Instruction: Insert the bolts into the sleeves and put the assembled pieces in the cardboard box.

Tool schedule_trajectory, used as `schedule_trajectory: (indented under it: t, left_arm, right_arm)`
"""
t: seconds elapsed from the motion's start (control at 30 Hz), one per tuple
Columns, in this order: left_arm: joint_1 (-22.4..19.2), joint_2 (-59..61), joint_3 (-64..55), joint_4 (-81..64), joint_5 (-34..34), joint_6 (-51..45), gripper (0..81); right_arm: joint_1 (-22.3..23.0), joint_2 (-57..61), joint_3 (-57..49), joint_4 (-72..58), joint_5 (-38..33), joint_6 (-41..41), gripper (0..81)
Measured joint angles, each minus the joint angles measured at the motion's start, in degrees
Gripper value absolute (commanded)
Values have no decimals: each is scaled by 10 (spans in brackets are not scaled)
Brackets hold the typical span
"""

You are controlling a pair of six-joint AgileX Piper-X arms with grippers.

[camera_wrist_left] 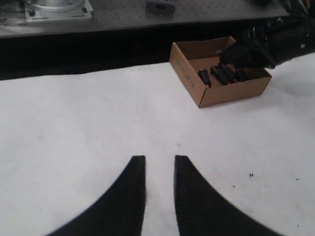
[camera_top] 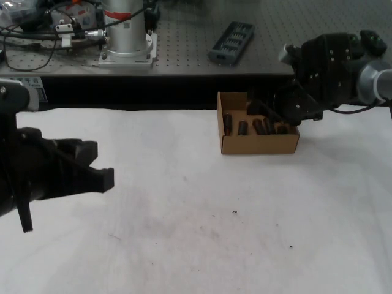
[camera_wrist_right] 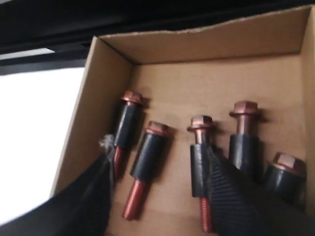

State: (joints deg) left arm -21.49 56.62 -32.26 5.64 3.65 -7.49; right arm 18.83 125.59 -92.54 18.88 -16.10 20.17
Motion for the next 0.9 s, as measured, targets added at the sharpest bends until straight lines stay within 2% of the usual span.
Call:
schedule_trajectory:
  t: [0.1,0.2,0.27,0.4,0.43,0.47,0.57,0.63,0.73,0.8,0.9]
  left_arm:
    - [0,0,0,-31,10,-18,159]
    - [0,4,0,-71,21,-42,159]
    - [0,19,0,-120,38,-65,158]
    - [-9,76,0,-222,54,-88,62]
    - [-13,90,0,-249,55,-88,15]
    - [-18,105,0,-276,55,-91,6]
    - [-30,134,0,-324,55,-97,6]
    - [-42,158,0,-354,55,-97,6]
    - [-67,190,0,-379,65,-91,6]
    - [-88,216,0,-385,107,-87,6]
    - [-107,231,0,-387,139,-75,6]
  right_arm:
    - [2,-19,3,47,-11,-18,260]
    - [11,-70,32,53,-23,-81,155]
    - [28,-159,94,9,-29,-113,110]
    - [45,-256,190,-67,-41,-101,1]
    - [51,-282,220,-83,-43,-93,39]
    - [56,-312,258,-107,-44,-81,53]
    - [68,-360,331,-152,-45,-61,54]
    - [90,-419,448,-219,-48,-49,54]
    - [107,-458,532,-278,-54,-22,54]
    - [109,-486,595,-332,-56,-7,54]
    - [109,-497,632,-363,-60,-4,54]
